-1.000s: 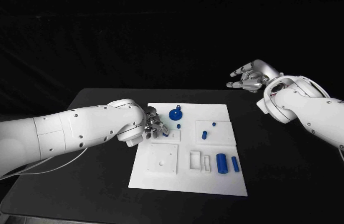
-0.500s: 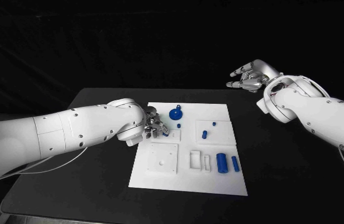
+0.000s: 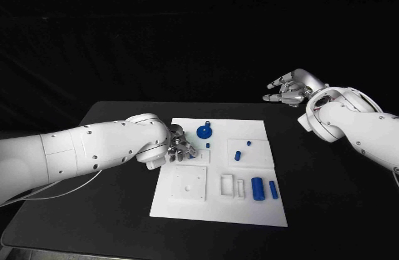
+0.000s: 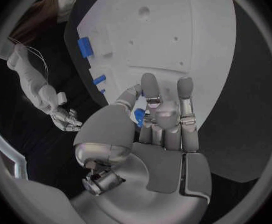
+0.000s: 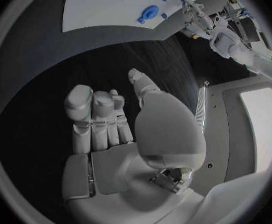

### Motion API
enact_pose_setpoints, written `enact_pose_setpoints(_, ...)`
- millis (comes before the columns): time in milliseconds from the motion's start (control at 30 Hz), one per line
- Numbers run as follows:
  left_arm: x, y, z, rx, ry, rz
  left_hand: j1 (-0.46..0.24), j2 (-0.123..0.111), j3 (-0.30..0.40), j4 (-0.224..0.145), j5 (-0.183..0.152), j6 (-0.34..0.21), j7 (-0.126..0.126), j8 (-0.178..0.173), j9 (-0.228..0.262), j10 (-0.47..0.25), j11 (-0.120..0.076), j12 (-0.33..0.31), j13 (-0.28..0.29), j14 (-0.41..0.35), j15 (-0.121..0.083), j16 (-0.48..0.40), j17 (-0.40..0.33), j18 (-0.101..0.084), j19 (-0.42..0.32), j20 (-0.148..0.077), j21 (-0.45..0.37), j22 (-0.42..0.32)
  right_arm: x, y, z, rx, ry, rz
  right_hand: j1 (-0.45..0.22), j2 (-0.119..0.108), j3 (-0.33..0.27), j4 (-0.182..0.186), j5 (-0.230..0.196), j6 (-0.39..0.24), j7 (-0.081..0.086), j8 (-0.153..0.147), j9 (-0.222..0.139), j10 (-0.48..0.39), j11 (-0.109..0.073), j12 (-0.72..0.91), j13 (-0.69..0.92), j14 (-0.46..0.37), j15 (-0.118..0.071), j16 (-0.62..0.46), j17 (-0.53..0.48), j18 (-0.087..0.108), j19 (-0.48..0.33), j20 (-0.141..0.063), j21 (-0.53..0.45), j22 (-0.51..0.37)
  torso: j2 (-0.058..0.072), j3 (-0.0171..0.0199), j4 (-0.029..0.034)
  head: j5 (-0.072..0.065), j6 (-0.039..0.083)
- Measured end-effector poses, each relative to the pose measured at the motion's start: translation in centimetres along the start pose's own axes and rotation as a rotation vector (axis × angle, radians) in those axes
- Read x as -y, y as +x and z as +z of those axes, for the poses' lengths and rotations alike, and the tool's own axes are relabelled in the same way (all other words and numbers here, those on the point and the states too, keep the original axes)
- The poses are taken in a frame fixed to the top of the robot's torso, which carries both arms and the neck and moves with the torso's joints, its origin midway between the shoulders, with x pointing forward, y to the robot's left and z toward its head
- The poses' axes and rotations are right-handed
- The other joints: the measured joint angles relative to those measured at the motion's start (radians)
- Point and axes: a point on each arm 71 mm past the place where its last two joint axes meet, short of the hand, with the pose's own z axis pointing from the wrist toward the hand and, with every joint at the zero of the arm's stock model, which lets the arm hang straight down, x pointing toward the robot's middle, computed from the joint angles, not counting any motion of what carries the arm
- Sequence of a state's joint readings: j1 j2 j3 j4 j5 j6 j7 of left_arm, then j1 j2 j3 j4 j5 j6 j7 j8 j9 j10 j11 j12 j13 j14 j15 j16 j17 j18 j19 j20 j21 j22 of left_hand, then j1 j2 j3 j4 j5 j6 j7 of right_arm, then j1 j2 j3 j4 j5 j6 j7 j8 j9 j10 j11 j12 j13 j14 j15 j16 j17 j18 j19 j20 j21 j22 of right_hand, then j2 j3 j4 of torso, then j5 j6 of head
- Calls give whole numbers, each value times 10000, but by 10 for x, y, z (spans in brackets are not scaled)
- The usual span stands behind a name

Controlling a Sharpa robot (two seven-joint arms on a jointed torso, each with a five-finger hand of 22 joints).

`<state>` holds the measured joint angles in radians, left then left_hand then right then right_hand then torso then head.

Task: Assemble the parts on the task board

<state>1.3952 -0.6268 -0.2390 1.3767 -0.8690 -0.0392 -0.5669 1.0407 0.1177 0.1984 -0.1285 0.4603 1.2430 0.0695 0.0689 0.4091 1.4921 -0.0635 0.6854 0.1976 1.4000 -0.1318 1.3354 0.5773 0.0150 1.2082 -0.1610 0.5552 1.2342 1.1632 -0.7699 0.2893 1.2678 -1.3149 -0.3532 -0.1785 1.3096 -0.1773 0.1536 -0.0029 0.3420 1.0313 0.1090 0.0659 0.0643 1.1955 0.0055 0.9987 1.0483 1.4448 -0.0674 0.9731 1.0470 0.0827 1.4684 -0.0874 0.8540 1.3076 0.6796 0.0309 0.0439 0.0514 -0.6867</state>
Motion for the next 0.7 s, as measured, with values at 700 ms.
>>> enact_pose_setpoints(700, 4, 2, 4, -235, -16, 133, 104, 205, -110, 271, -658, 2164, -1272, 35, 4050, -255, -255, 1, 38, -62, -218, 5, -23, 3, 142, 1, -386, 371, 0, 1, 1, -32, 12, 5, 2, -2, 0, 0, 115, 30, -29, 7, 0, 0, 0, 0, 2, 0, 0, 0, -9, 0, 0, 0, 0, 4, 12, 2, -10, -24, 48)
